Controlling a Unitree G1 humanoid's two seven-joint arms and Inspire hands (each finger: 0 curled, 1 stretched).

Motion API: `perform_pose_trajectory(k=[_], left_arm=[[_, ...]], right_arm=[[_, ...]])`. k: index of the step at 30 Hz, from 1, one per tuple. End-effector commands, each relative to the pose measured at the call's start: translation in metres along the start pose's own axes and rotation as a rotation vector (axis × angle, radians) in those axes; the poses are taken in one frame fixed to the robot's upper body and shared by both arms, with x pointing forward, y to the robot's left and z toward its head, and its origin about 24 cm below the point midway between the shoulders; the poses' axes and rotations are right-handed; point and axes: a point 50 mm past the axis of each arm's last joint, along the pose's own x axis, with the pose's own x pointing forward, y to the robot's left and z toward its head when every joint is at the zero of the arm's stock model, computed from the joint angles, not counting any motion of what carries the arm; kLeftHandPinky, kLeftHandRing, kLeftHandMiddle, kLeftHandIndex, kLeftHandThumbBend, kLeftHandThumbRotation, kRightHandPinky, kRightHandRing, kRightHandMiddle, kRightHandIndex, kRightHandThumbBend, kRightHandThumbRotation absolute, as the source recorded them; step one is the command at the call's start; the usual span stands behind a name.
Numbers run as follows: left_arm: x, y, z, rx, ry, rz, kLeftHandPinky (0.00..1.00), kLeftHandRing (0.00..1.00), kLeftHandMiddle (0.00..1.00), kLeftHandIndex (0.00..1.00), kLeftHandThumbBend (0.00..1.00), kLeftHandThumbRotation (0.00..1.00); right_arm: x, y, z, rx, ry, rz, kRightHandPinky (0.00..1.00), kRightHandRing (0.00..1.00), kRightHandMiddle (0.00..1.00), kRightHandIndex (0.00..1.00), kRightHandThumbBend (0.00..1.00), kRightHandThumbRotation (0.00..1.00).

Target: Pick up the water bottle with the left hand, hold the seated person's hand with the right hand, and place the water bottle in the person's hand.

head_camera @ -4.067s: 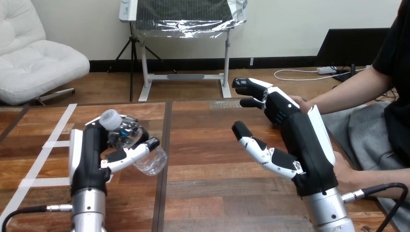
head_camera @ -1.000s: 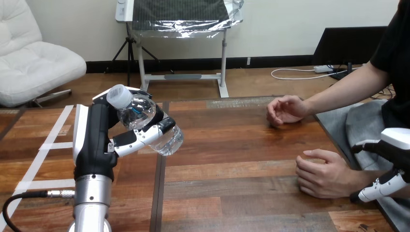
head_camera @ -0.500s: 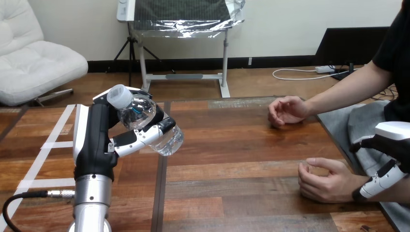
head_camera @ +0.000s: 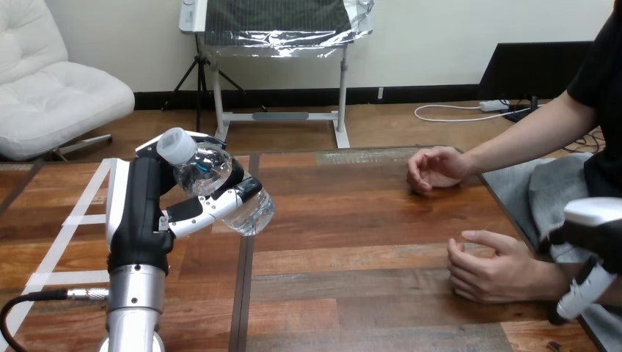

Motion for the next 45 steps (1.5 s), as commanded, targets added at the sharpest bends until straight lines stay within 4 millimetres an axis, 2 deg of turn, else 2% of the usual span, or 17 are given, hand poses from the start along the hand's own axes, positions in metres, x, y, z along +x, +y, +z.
perform_pose_trajectory(k=[1,8,9,10,19,23,33,45], left_arm=[[0.015,0.003,0.016,-0.022,-0.088,0.019,0.47,0.44,0.45,0.48,0.65,0.00],[0.015,0.004,0.015,-0.030,-0.084,0.018,0.47,0.45,0.46,0.49,0.64,0.00],[0.015,0.004,0.015,-0.031,-0.084,0.018,0.47,0.45,0.46,0.49,0.65,0.00],[0.015,0.004,0.015,-0.029,-0.082,0.019,0.48,0.45,0.46,0.49,0.65,0.00],[0.016,0.003,0.014,-0.023,-0.075,0.018,0.48,0.45,0.46,0.49,0.66,0.00],[0.016,0.003,0.014,-0.023,-0.073,0.018,0.48,0.45,0.46,0.49,0.66,0.00],[0.016,0.003,0.014,-0.008,-0.078,0.012,0.47,0.44,0.46,0.49,0.66,0.00],[0.017,0.003,0.014,-0.016,-0.073,0.017,0.47,0.44,0.45,0.49,0.66,0.00]], right_arm=[[-0.008,-0.033,0.002,-0.055,0.037,-0.069,0.00,0.90,0.91,0.86,0.78,0.26],[-0.008,-0.036,0.007,-0.095,0.043,-0.048,0.02,0.90,0.91,0.86,0.75,0.19],[-0.008,-0.036,0.008,-0.098,0.043,-0.047,0.05,0.90,0.91,0.86,0.75,0.18],[-0.008,-0.037,0.010,-0.099,0.043,-0.042,0.29,0.90,0.90,0.86,0.73,0.16],[-0.006,-0.037,0.014,-0.097,0.027,-0.017,0.51,0.88,0.89,0.85,0.75,0.06],[-0.006,-0.037,0.015,-0.098,0.021,-0.014,0.56,0.88,0.89,0.85,0.75,0.04],[-0.004,-0.036,0.017,-0.103,0.020,-0.022,0.63,0.85,0.87,0.84,0.75,0.01],[-0.001,-0.032,0.017,-0.115,0.020,-0.040,0.57,0.78,0.84,0.81,0.72,0.00]])
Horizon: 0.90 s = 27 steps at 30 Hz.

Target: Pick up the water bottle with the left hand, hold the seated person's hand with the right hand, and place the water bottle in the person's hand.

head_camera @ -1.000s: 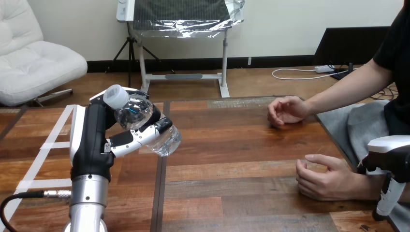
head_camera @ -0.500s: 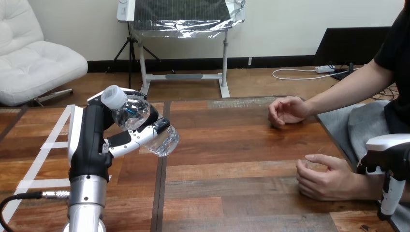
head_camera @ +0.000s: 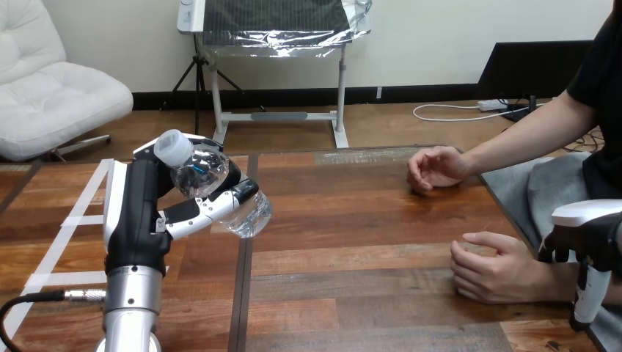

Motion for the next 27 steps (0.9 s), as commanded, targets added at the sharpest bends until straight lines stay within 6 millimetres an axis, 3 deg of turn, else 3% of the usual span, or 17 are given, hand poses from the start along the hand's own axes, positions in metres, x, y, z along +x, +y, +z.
perform_pose_trajectory(k=[1,27], left_arm=[[0.017,0.000,0.017,-0.013,-0.087,0.020,0.47,0.44,0.45,0.48,0.66,0.00],[0.016,0.001,0.017,-0.006,-0.076,0.018,0.46,0.44,0.45,0.49,0.65,0.00]], right_arm=[[-0.004,-0.019,0.002,-0.018,0.006,-0.087,0.57,0.78,0.84,0.81,0.71,0.00],[0.015,-0.003,0.004,0.016,-0.041,-0.069,0.61,0.75,0.82,0.80,0.67,0.00]])
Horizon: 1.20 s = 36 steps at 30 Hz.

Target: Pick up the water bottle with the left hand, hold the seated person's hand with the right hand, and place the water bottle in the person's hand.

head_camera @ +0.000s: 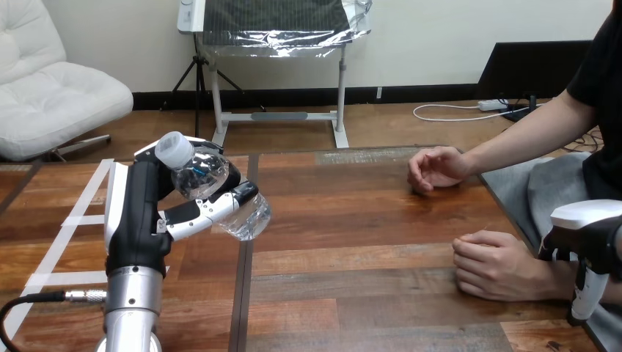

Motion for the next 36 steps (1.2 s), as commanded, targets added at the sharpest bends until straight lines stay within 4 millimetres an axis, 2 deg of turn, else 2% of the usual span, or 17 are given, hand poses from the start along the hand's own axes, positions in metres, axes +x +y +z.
perform_pose_trajectory(k=[1,15,36], left_arm=[[0.016,0.002,0.020,-0.019,-0.098,0.020,0.47,0.44,0.45,0.49,0.65,0.00],[0.016,0.005,0.018,-0.015,-0.098,0.017,0.47,0.45,0.46,0.49,0.65,0.00],[0.014,0.006,0.016,-0.011,-0.078,0.019,0.47,0.45,0.46,0.49,0.66,0.00]], right_arm=[[0.006,-0.011,0.008,0.017,-0.034,-0.037,0.62,0.75,0.82,0.81,0.67,0.00],[0.016,-0.003,0.010,0.049,-0.043,-0.015,0.66,0.75,0.81,0.80,0.65,0.00],[0.026,0.002,0.010,0.073,-0.022,0.039,0.60,0.70,0.78,0.79,0.62,0.00]])
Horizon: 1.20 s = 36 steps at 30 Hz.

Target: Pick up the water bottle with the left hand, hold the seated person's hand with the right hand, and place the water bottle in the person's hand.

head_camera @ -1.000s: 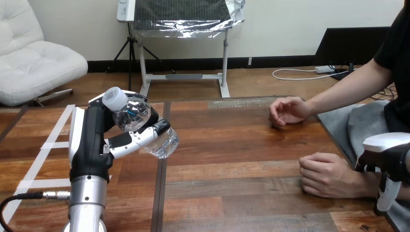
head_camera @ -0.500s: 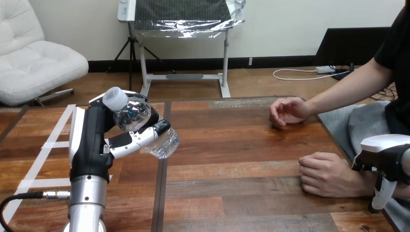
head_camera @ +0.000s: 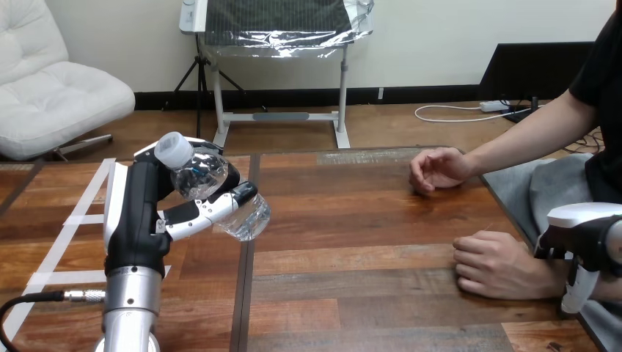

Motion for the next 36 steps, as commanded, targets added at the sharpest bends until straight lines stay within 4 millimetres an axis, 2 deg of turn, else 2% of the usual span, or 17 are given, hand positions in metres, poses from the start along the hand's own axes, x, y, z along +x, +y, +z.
perform_pose_trajectory(k=[1,12,24,30,36], left_arm=[[0.014,0.005,0.016,-0.011,-0.079,0.024,0.47,0.45,0.46,0.49,0.66,0.00],[0.013,0.005,0.015,-0.005,-0.074,0.021,0.49,0.45,0.46,0.49,0.66,0.00],[0.013,0.006,0.017,-0.011,-0.074,0.013,0.49,0.46,0.46,0.49,0.65,0.00],[0.013,0.006,0.017,-0.005,-0.072,0.014,0.48,0.46,0.46,0.49,0.64,0.00],[0.013,0.006,0.017,0.008,-0.071,0.017,0.48,0.46,0.46,0.49,0.65,0.00]], right_arm=[[0.007,0.001,0.010,0.021,-0.028,0.024,0.59,0.69,0.78,0.79,0.62,0.00],[0.009,0.003,0.013,0.004,-0.026,0.022,0.51,0.64,0.74,0.76,0.61,0.00],[0.013,0.006,0.015,0.035,-0.048,-0.003,0.52,0.63,0.71,0.70,0.62,0.00],[0.017,0.010,0.015,0.074,-0.061,-0.021,0.48,0.59,0.67,0.66,0.62,0.00],[0.021,0.013,0.015,0.085,-0.063,-0.024,0.48,0.59,0.67,0.65,0.63,0.00]])
